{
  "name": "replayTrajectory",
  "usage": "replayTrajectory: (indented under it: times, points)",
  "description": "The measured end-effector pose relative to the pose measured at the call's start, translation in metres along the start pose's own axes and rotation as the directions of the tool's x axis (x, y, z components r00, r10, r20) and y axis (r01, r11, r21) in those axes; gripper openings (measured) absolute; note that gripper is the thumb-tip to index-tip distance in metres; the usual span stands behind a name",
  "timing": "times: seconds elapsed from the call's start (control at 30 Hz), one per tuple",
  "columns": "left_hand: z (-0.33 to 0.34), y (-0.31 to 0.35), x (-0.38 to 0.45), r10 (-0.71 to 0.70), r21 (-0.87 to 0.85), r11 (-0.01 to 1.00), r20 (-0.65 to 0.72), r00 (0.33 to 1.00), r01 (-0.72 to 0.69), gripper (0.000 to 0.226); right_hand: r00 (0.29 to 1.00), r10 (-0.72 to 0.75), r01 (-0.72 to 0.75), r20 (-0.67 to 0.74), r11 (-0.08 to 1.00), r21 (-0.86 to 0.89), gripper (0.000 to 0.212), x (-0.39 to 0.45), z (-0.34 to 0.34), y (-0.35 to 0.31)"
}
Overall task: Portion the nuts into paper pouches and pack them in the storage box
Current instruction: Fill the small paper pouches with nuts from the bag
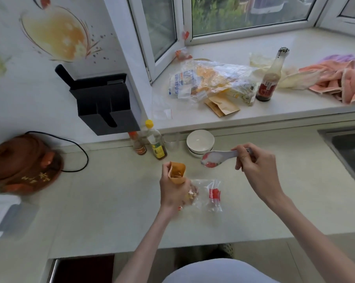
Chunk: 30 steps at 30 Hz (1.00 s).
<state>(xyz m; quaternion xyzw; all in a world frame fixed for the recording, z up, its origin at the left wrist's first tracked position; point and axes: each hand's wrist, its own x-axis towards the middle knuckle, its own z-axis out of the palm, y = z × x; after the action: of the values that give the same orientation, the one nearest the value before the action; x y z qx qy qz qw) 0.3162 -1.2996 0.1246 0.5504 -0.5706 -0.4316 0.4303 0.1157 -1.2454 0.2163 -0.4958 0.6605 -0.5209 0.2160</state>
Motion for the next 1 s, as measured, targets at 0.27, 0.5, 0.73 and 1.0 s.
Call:
replayTrajectory:
  times: [0.27,0.5,0.73,1.0]
  points:
    - [-0.022,-0.017,-0.004,-0.171,-0.175,0.961,0.231,0.958,0.214,0.052,0.992,0.125,-0.125,0.010,0.991,0.041,0.029,-0.026,0.020,0.010]
    - [-0.034,-0.015,-0.011,-0.212,-0.414,0.811,0.449,0.868,0.412,0.056,0.977,0.192,-0.171,-0.096,0.966,0.193,0.028,-0.034,0.041,0.016]
    - [-0.026,-0.012,-0.010,-0.300,-0.451,0.710,0.500,0.812,0.541,0.040,0.979,0.161,-0.122,-0.127,0.954,0.273,0.031,-0.022,0.058,0.013]
    - [-0.015,-0.001,0.002,-0.267,-0.433,0.714,0.559,0.785,0.551,0.050,0.917,0.294,-0.264,0.271,0.954,-0.140,0.022,-0.014,0.065,0.041]
